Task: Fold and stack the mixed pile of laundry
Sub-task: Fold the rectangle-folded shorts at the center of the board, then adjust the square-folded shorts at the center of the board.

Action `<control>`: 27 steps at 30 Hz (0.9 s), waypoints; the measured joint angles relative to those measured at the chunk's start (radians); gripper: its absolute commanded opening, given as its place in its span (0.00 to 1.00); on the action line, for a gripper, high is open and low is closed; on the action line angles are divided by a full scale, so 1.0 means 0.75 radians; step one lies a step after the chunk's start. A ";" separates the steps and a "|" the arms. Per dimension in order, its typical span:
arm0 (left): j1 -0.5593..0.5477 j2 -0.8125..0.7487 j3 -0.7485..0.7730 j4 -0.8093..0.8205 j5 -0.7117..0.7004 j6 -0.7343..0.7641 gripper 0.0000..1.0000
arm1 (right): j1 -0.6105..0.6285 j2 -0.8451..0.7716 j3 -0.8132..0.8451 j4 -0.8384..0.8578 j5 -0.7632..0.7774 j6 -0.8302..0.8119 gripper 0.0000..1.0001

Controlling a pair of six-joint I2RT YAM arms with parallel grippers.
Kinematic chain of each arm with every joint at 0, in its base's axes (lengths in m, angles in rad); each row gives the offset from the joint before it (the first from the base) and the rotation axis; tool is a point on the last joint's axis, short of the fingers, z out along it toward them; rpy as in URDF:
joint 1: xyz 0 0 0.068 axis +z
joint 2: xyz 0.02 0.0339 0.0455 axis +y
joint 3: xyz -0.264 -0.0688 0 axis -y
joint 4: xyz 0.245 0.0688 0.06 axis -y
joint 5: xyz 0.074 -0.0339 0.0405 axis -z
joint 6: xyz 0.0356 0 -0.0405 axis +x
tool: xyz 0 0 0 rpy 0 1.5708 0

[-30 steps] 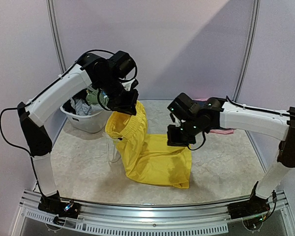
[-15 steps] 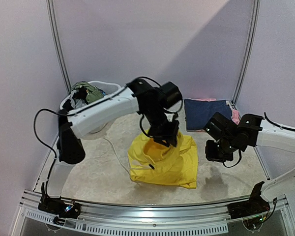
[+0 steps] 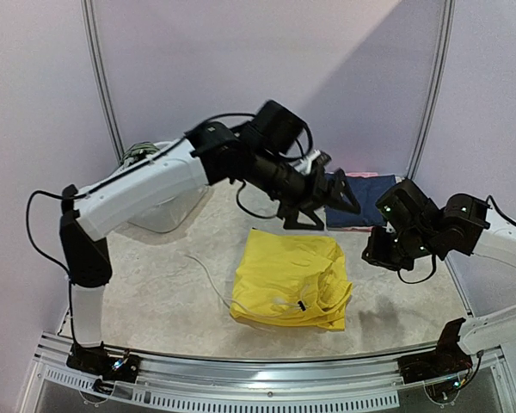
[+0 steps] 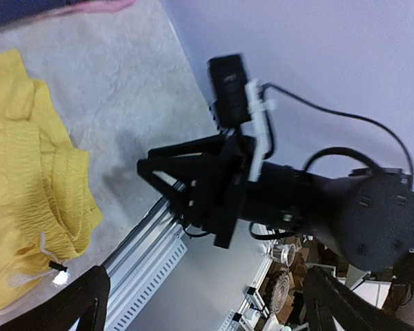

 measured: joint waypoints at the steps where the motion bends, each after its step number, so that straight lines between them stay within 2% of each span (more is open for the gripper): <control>1: 0.023 -0.042 -0.005 0.003 -0.007 0.008 1.00 | -0.001 0.016 0.008 0.026 -0.023 -0.009 0.30; 4: 0.091 -0.185 -0.084 -0.012 -0.048 0.058 1.00 | -0.002 0.084 0.014 0.132 -0.122 -0.036 0.47; 7: 0.154 -0.339 -0.262 -0.075 -0.112 0.124 0.97 | -0.002 0.172 0.018 0.243 -0.232 -0.038 0.55; 13: 0.241 -0.536 -0.667 -0.203 -0.257 0.262 0.90 | -0.002 0.351 0.057 0.398 -0.393 0.021 0.53; 17: 0.252 -0.584 -0.844 -0.248 -0.307 0.316 0.89 | -0.002 0.480 0.122 0.395 -0.446 0.063 0.53; 27: 0.256 -0.666 -0.974 -0.236 -0.333 0.361 0.83 | -0.019 0.583 0.156 0.291 -0.436 0.179 0.47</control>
